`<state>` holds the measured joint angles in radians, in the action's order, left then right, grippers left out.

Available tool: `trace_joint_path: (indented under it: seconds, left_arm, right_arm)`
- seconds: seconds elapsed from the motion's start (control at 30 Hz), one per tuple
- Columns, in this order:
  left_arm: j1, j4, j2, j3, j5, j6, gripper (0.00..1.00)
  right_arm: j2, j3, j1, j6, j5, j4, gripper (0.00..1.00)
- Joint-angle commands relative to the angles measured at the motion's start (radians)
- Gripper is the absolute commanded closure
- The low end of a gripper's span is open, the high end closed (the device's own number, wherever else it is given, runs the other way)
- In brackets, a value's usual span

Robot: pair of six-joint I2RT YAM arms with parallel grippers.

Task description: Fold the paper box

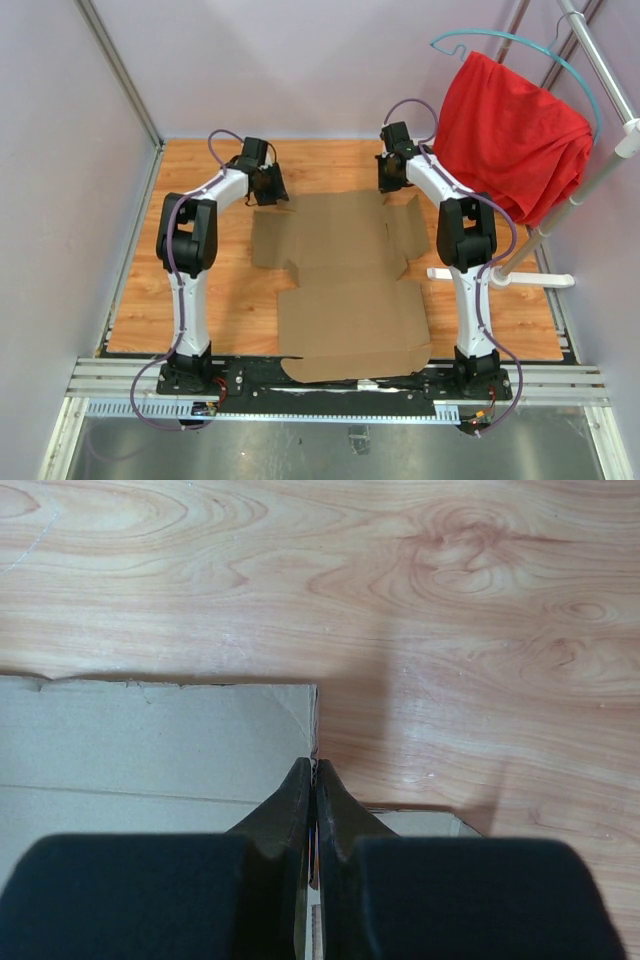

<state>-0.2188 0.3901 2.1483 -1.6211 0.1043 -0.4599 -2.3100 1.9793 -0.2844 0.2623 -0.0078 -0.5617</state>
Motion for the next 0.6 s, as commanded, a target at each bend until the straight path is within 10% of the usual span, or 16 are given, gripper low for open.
trace_joint_path:
  seconds: [0.0, 0.3, 0.57]
  left_arm:
    - [-0.011, -0.007, 0.033, -0.042, 0.044, -0.020, 0.53]
    - [-0.053, 0.030, 0.012, -0.134, 0.025, -0.008, 0.53]
    - [-0.087, 0.057, 0.040, -0.218, 0.036, -0.013, 0.53]
  right_arm:
    - [-0.011, 0.009, 0.004, 0.008, -0.022, -0.018, 0.99]
    - [-0.007, 0.009, 0.005, 0.005, -0.094, -0.015, 0.67]
    - [-0.005, 0.015, 0.002, -0.006, -0.132, -0.012, 0.61]
